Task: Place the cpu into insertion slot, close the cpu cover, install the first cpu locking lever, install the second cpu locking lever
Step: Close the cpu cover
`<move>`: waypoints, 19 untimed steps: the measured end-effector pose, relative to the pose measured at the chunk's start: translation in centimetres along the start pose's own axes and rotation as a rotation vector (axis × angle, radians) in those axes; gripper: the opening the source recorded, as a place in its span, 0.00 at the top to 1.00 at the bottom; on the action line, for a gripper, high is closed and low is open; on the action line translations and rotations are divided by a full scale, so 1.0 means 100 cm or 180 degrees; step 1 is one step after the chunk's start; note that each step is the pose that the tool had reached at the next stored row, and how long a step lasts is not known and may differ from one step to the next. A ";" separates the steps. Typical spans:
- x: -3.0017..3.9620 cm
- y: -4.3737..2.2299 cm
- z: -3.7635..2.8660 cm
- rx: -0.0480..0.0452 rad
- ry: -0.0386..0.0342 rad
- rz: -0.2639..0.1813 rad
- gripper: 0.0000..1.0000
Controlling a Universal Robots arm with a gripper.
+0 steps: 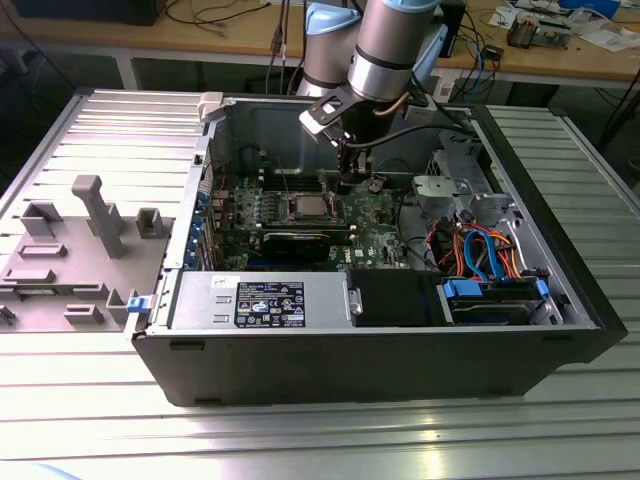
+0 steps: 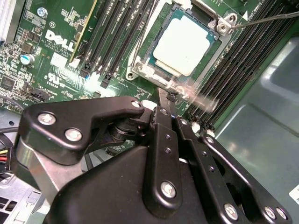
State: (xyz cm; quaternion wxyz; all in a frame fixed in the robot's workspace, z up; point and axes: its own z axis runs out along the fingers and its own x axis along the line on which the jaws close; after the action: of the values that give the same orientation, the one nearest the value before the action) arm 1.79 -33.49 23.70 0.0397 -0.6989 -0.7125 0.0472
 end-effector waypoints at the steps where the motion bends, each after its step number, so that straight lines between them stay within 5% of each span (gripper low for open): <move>1: 0.0000 -0.0011 0.0001 0.0000 0.0000 0.0000 0.89; 4: 0.0000 -0.0030 0.0003 0.0000 0.0000 0.0000 0.89; 9: 0.0002 -0.0146 0.0041 -0.0047 -0.0003 0.0001 0.89; 19: 0.0008 -0.0442 0.0102 -0.0179 -0.0005 0.0002 0.89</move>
State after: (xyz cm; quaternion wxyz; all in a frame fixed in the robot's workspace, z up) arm -2.72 -33.50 23.23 0.0194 -0.7000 -0.7134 0.0277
